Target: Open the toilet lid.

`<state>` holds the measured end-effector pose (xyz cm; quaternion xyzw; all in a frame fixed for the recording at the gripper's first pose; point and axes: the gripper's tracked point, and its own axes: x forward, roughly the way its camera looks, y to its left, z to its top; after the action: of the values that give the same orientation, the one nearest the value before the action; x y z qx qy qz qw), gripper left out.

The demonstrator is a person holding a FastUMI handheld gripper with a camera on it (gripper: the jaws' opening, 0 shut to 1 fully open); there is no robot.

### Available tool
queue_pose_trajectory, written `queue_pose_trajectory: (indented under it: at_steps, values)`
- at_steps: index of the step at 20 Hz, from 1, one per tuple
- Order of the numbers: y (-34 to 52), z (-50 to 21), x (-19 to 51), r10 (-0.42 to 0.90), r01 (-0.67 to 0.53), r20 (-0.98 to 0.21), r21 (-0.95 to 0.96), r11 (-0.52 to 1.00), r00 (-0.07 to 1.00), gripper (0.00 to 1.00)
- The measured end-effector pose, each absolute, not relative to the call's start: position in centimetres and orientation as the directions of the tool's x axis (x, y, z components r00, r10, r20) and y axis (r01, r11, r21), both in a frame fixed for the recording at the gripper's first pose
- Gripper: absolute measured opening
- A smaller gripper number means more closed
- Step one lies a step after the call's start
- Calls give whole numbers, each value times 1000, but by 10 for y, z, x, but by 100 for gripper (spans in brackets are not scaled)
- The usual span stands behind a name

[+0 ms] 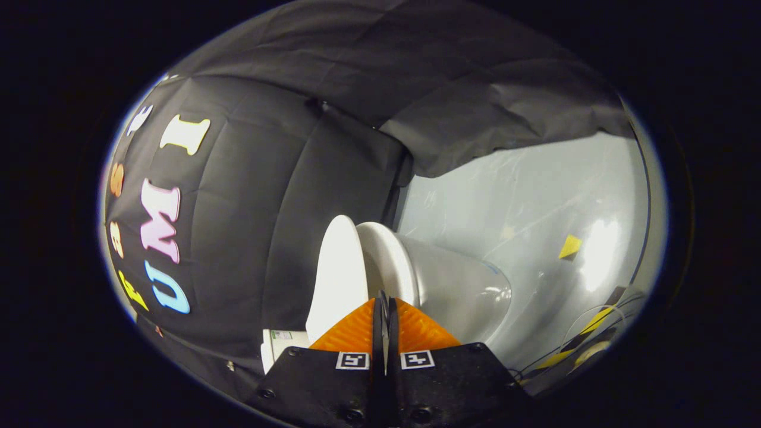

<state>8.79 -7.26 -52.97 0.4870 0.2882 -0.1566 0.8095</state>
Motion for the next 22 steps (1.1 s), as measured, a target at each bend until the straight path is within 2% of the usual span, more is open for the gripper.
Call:
queue_pose_trajectory:
  at_steps: [3, 10, 15, 22]
  values:
    - [-61, -495, 94, -5, 503, -616, 639, 582, 788, 5]
    - [-17, -413, 108, -43, 417, -563, 557, 719, 825, 5]
    - [27, -363, 112, -95, 339, -550, 361, 869, 830, 5]
    - [90, -315, 108, -148, 256, -486, 164, 953, 861, 5]
